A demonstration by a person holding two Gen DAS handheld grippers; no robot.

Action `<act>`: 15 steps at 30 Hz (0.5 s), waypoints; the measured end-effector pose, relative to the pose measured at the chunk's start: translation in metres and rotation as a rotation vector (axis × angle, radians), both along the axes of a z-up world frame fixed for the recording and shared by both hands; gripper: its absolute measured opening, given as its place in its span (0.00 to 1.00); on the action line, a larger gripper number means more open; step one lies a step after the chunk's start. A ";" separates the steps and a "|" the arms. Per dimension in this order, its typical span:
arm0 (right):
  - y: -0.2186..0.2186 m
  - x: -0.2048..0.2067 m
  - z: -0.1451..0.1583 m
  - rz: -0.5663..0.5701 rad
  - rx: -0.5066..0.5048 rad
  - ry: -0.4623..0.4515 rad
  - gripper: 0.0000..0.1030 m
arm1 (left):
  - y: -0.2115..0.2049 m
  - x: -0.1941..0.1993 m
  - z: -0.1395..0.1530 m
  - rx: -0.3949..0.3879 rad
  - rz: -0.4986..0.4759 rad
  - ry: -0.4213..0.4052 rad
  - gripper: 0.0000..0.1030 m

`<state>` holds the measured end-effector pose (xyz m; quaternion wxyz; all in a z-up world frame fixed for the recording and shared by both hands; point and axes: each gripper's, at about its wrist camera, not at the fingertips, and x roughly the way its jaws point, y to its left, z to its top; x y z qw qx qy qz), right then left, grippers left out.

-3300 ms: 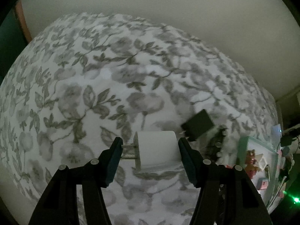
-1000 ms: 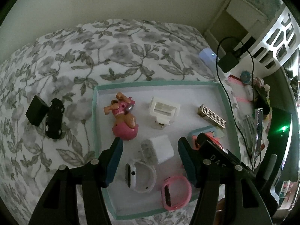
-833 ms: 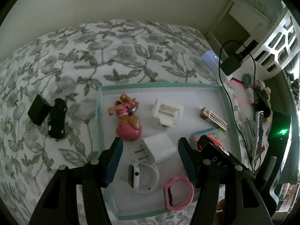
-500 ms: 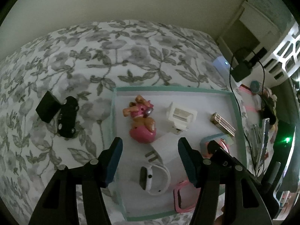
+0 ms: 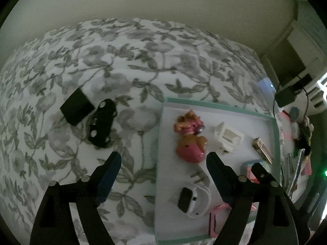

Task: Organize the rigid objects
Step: 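Open the left tool to drop the charger while the right tool releases the glue stick in the tray, then move the left tool to the black charger while the right tool moves to the black toy car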

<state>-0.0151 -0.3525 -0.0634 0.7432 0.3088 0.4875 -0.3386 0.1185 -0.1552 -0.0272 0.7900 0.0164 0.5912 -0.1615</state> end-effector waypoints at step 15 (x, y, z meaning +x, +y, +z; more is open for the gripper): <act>0.011 0.009 0.012 0.064 -0.022 -0.063 1.00 | 0.030 0.013 -0.006 -0.041 0.105 0.046 0.89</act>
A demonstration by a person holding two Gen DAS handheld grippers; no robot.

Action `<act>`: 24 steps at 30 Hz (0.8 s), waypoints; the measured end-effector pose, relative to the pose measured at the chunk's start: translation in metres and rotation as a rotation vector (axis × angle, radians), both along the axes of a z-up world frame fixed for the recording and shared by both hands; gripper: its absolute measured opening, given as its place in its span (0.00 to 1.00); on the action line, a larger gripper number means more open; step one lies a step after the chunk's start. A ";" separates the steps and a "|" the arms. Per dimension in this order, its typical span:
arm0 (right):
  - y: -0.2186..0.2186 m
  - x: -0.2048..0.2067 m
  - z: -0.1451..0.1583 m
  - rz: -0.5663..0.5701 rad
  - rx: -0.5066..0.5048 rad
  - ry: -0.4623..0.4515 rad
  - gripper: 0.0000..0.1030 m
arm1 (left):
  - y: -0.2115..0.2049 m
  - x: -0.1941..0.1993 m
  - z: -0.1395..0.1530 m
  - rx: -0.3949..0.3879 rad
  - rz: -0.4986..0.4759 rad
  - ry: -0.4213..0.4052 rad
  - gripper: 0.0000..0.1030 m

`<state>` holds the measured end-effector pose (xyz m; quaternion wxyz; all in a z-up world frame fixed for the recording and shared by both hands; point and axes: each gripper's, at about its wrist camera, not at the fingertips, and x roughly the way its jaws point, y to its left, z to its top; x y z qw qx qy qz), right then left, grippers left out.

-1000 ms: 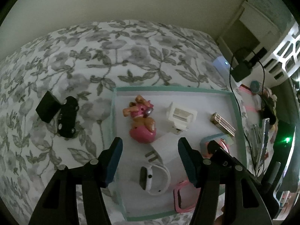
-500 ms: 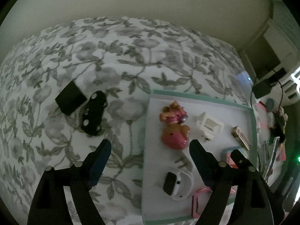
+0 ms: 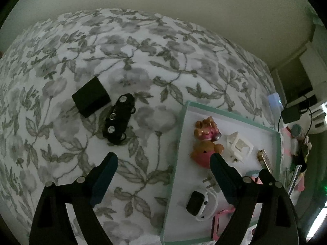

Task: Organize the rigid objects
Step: 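Move the left tool to the black charger while the right tool moves to the black toy car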

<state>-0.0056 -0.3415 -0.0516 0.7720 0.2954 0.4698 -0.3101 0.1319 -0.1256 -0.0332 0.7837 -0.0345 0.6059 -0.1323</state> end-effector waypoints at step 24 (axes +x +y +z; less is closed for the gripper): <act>0.085 0.049 0.022 0.326 -0.076 -0.107 1.00 | 0.112 0.032 0.006 -0.094 0.285 -0.068 0.96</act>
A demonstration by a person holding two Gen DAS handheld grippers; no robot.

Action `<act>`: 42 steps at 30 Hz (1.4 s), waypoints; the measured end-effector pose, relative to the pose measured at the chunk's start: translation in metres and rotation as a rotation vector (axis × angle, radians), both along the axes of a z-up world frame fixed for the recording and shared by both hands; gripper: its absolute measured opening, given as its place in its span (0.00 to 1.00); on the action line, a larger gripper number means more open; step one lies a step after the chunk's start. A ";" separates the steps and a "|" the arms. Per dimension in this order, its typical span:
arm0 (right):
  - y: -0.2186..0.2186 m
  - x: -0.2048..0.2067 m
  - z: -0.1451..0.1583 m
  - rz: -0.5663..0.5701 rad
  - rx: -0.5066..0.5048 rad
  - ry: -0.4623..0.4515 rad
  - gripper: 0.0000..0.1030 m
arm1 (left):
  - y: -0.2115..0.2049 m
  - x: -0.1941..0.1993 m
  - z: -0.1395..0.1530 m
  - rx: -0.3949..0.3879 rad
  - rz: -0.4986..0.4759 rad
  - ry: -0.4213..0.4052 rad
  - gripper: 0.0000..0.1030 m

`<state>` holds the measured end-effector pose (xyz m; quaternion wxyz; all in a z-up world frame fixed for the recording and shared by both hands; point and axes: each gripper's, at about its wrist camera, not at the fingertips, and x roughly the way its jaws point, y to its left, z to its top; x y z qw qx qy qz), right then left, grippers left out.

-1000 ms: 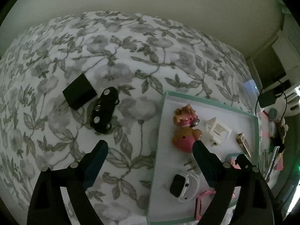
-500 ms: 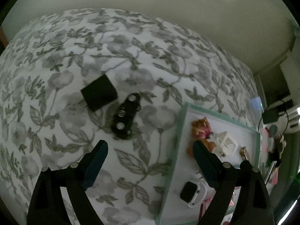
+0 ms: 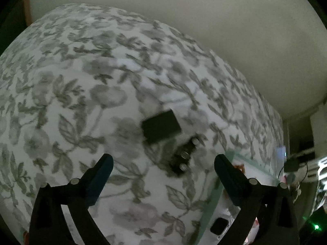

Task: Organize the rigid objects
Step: 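Move the left tool to the black charger while the right tool moves to the black toy car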

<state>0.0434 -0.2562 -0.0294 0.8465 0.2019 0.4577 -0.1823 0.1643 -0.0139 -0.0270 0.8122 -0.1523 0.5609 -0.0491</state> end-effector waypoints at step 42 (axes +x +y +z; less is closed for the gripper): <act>0.058 0.124 -0.029 0.254 -0.027 0.058 1.00 | 0.014 0.068 -0.062 0.042 -0.032 0.048 0.97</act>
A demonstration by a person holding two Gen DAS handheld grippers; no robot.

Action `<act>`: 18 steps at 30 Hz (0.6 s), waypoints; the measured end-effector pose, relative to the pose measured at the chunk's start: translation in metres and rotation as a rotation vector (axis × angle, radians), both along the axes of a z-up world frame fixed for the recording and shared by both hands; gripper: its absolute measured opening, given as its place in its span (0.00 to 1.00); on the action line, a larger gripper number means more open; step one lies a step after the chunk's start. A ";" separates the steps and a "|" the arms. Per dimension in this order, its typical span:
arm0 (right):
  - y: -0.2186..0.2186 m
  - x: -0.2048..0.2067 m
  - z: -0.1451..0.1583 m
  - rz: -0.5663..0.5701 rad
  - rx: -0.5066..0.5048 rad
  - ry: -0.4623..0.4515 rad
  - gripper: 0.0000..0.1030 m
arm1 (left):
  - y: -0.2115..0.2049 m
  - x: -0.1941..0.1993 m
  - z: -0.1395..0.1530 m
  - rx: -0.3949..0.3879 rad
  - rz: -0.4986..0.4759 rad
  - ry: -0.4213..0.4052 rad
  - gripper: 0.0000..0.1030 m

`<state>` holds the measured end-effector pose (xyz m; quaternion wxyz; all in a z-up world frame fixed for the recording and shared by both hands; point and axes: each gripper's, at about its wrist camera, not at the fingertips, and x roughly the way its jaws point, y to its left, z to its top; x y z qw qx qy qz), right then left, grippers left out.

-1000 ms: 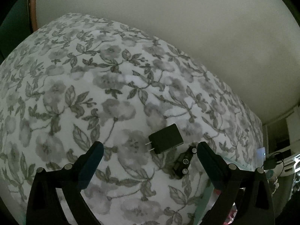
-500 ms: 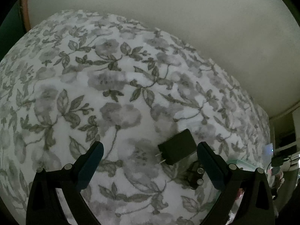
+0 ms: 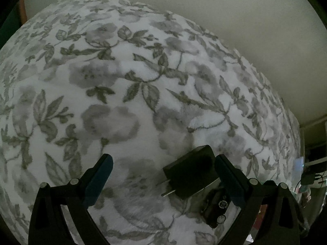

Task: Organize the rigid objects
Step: 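Move the left tool to the black charger while the right tool moves to the black toy car, then grasp the black charger with the left tool while the right tool grasps the black toy car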

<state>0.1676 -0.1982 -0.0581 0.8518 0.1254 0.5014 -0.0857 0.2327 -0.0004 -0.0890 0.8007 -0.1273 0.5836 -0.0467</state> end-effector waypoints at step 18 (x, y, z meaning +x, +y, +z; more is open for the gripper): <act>-0.006 0.008 0.004 0.012 -0.025 0.033 1.00 | -0.027 0.006 -0.005 0.033 -0.054 -0.007 0.96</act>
